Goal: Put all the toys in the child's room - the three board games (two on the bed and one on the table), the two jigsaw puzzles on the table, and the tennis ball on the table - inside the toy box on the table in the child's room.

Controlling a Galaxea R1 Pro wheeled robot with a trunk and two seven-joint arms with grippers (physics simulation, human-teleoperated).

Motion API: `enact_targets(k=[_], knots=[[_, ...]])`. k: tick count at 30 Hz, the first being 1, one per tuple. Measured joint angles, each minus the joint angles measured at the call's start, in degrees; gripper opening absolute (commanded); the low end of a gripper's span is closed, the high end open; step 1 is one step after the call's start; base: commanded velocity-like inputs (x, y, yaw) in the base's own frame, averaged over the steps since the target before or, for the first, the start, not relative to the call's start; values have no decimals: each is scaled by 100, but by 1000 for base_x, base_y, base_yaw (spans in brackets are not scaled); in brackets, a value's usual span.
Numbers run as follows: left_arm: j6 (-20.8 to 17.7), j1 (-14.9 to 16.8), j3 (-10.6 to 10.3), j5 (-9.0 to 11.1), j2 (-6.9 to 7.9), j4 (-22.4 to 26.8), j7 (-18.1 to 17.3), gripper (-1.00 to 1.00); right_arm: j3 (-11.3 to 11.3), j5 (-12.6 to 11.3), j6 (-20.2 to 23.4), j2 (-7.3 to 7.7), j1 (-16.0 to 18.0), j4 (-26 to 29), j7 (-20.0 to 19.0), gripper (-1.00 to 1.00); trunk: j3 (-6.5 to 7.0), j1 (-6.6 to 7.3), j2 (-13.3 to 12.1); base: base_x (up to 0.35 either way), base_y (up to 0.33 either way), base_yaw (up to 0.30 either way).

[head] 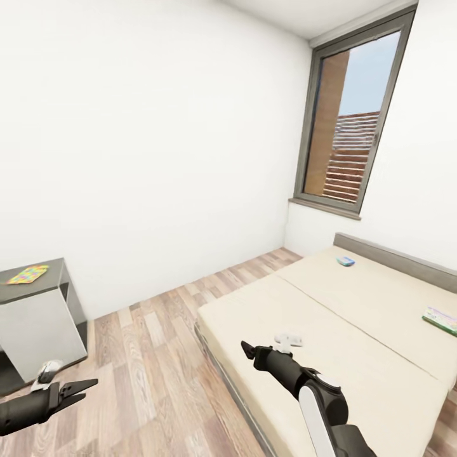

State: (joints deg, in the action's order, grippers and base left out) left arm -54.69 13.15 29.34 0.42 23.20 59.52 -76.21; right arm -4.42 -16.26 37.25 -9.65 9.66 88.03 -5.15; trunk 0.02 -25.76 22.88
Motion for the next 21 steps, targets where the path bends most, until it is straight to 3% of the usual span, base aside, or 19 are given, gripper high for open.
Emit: enact_targets(k=[21], knots=[[0,0,146,-1,-1,0,1,100,-22,-1,-8,0,0,-1,-1,100,0,0,-1,0,0,267]])
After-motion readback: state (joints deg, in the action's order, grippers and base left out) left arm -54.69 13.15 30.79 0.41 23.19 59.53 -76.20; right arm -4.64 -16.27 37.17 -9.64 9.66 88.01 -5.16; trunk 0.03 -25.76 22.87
